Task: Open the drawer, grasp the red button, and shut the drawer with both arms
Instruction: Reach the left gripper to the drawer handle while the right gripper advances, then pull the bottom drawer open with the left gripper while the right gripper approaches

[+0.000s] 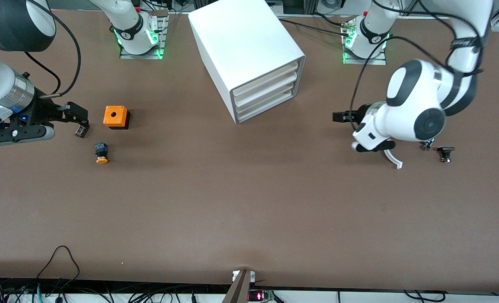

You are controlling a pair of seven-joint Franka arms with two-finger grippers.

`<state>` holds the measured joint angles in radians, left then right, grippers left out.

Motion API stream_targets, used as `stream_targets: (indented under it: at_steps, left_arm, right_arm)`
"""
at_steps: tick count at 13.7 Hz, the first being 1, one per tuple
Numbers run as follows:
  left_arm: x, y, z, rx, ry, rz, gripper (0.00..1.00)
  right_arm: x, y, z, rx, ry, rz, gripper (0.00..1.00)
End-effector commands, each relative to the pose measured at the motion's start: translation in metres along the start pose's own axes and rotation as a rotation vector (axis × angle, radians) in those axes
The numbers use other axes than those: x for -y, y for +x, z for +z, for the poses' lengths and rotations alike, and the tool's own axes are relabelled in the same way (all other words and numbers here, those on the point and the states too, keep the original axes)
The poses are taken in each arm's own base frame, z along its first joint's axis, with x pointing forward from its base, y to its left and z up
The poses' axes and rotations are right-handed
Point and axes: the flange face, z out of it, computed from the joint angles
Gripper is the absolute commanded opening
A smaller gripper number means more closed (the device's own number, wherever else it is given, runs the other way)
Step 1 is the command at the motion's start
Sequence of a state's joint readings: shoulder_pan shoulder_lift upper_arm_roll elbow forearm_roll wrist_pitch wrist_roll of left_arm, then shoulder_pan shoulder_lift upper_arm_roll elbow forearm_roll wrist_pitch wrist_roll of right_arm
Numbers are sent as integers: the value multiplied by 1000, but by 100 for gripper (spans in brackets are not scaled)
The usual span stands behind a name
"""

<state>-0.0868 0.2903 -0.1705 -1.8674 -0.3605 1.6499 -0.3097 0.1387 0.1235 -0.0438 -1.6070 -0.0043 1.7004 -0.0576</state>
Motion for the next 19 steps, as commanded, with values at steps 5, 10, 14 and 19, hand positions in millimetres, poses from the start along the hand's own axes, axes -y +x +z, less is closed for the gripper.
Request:
stream_targets:
  at_steps: [5,10,14,19]
  left_arm:
    - [-25,-12,107,108,-264,338,100]
    - [-57,-42,152,178,-288,543,100]
    - [-81,-53,169,116,-262,594,96]
    - [-79,-53,193,108,-238,582,96]
  right_arm:
    - [39,6,-11,-19,-12,-161,100]
    - [53,14,-2,-9,-43,-171,100]
    - [73,23,1,-37,-45,-221,100]
    - [130,32,-4,-93,-39,-303,100]
